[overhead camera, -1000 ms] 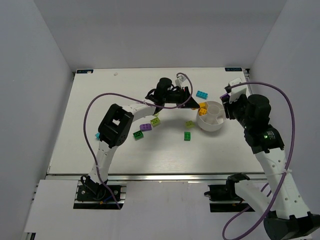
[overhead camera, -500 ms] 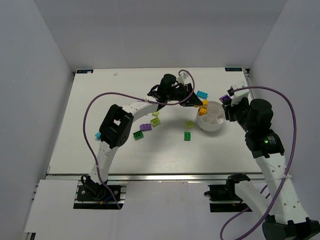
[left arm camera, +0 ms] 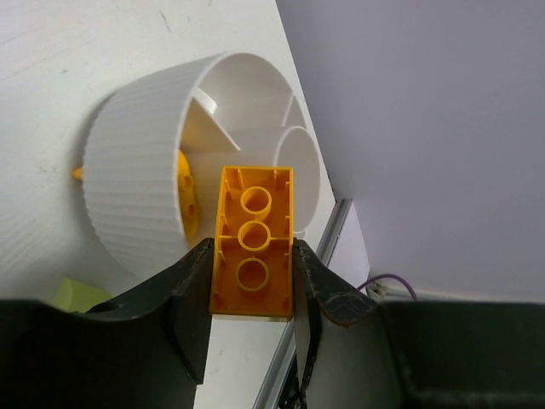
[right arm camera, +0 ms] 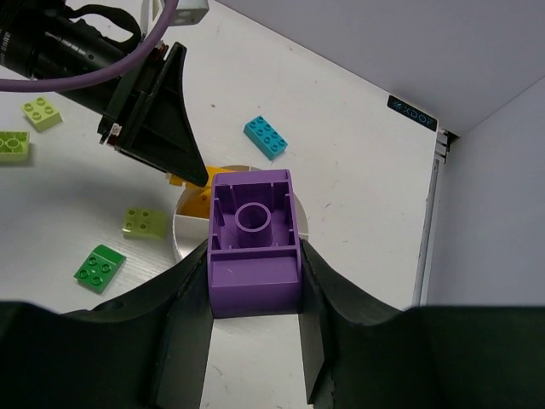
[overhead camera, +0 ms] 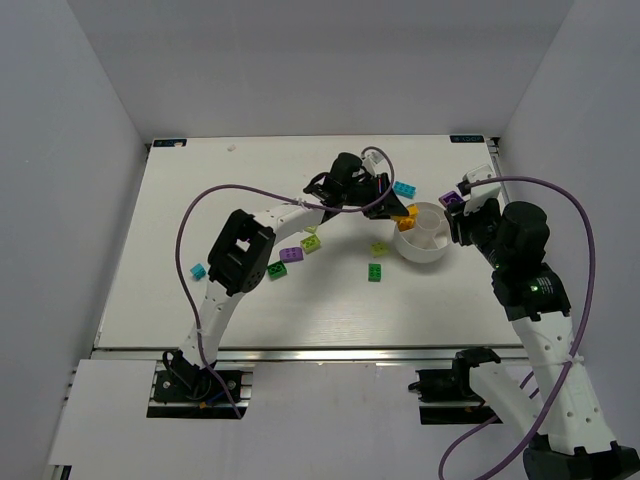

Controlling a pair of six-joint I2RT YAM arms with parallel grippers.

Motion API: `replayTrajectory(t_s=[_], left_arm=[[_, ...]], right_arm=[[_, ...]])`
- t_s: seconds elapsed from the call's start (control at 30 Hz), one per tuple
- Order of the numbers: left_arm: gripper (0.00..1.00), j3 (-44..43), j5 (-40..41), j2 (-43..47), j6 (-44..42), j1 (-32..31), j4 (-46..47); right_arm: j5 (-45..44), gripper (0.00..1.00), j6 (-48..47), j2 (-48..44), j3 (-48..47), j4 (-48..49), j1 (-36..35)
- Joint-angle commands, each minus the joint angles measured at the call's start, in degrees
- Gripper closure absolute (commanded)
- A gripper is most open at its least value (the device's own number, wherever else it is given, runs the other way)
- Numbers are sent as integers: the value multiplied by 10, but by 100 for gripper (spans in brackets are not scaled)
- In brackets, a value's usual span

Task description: Sort the legos into containers by color

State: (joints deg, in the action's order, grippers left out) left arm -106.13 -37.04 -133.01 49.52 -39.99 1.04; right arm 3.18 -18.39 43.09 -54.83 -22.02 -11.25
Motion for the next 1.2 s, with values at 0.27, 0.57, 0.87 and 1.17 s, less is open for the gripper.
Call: replayTrajectory(t_s=[0.27,0.57,0.87,1.17], left_arm=[[72,-28,19,-3,18,-2,-7],[57,-45,23,-8,16,-2,-38],[50,-49,18,-12,18,-7,-46],[40,-44,20,-10,19,-7,-43]], right_arm=[[11,100,3,-11,8,31,3],[14,100,5,-13,14,35,4],[15,100,6,-16,18,37,5],[14,100,5,-18,23,40,6]])
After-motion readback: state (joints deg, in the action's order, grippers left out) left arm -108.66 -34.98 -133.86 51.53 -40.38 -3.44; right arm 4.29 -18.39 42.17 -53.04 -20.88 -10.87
